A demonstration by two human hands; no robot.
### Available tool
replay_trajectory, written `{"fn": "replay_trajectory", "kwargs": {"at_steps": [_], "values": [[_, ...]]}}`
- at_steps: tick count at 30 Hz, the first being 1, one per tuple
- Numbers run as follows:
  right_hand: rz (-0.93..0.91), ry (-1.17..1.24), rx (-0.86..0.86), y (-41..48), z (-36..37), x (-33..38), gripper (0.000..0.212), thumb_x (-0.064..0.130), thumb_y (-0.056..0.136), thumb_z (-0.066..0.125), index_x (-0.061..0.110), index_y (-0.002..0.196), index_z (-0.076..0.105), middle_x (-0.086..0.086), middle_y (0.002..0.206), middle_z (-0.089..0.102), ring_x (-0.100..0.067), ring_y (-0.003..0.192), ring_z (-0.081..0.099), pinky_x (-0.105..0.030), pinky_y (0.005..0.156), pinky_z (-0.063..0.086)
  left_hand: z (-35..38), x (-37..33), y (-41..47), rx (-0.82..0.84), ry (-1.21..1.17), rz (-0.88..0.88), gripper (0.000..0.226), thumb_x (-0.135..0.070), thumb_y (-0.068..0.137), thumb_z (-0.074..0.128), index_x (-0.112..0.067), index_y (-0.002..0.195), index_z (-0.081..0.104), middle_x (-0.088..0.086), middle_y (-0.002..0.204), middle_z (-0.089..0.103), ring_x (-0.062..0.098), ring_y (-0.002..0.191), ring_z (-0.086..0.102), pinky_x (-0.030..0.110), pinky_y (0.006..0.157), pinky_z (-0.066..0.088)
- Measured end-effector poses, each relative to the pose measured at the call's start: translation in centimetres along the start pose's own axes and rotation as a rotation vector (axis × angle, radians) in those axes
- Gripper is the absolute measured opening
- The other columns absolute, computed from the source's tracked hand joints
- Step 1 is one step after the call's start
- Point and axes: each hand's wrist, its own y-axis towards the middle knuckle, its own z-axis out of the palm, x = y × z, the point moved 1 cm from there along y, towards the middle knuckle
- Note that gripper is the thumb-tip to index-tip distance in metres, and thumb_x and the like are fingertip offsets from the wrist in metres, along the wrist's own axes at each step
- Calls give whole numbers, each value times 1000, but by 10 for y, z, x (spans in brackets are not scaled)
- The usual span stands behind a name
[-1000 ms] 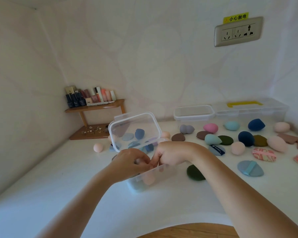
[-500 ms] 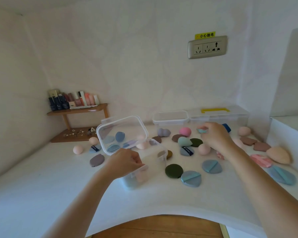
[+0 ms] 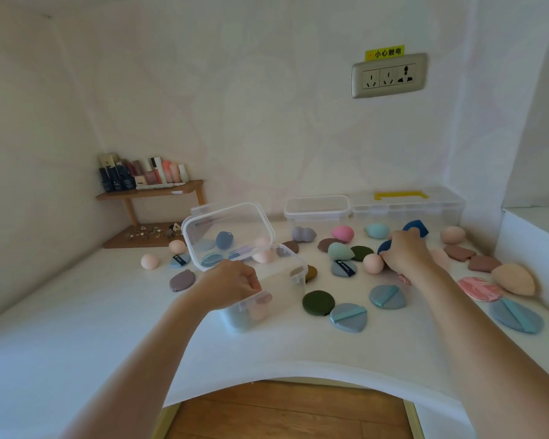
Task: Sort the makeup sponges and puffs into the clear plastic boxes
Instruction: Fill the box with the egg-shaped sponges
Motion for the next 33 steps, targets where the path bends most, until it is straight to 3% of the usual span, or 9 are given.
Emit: {"fn": "replay_trajectory", "kwargs": {"at_steps": [6, 9, 14, 19, 23, 25, 29, 31, 33], "values": [[15, 96, -100, 0, -4, 4, 52, 10, 87, 62, 0, 132, 38, -21, 126, 49, -35, 110, 53, -35, 75, 46, -1, -1, -2, -4, 0, 5, 30, -45, 79, 67, -17, 89, 71, -8, 98, 66, 14, 91, 58, 34, 90, 51], [-144, 267, -230, -13, -23, 24, 54, 12, 80, 73, 3, 127, 47, -15, 125, 54, -29, 110, 55, -32, 78, 47, 0, 0, -2, -11, -11, -1, 31, -47, 77, 69, -18, 85, 71, -6, 102, 68, 15, 91, 60, 33, 86, 50], [-587, 565, 137, -66, -40, 89, 34, 26, 71, 81, 23, 100, 63, 11, 95, 61, -9, 77, 58, -18, 61, 44, 0, 1, -4, -38, -12, 0, 28, -45, 75, 70, -18, 82, 71, -6, 106, 68, 15, 94, 61, 32, 86, 50], [-762, 196, 299, -90, -3, 129, 48, 28, 68, 82, 30, 112, 62, 12, 102, 60, -13, 96, 55, -30, 85, 46, -2, -3, -8, -97, -25, 18, 29, -41, 76, 72, -14, 88, 74, -6, 108, 60, 13, 94, 56, 32, 87, 49], [-726, 129, 262, -91, 20, 135, 33, 6, 70, 72, 20, 98, 62, 14, 80, 41, -13, 85, 47, -19, 60, 36, -1, -5, -10, -71, 17, 12, 21, -42, 80, 64, -25, 91, 71, -9, 106, 65, 12, 92, 56, 30, 89, 50], [-715, 144, 257, -90, 29, 137, 29, -2, 72, 62, 20, 90, 64, 12, 78, 45, -15, 81, 51, -18, 55, 33, -2, -8, -12, -74, -11, 11, 24, -43, 81, 62, -25, 94, 72, -10, 102, 65, 12, 92, 56, 30, 89, 50], [-695, 66, 260, -91, 34, 145, 35, 3, 83, 55, 16, 116, 54, -2, 98, 52, -21, 91, 51, -24, 69, 38, -4, -12, -16, -147, -32, 16, 37, -46, 77, 56, -26, 108, 60, -11, 96, 61, 11, 87, 52, 21, 80, 43], [-711, -14, 213, -92, 33, 150, 30, 5, 84, 55, 9, 114, 52, -6, 98, 54, -24, 96, 57, -28, 74, 40, -4, -10, -17, -154, -44, 24, 44, -49, 77, 61, -26, 114, 54, -12, 97, 59, 10, 88, 50, 20, 79, 41], [-715, -98, 191, -93, 30, 152, 26, 6, 85, 53, 9, 110, 56, -4, 94, 56, -22, 91, 59, -23, 66, 36, -3, -6, -17, -146, -74, 49, 57, -52, 77, 65, -26, 124, 47, -12, 110, 56, 7, 91, 49, 19, 81, 39]]}}
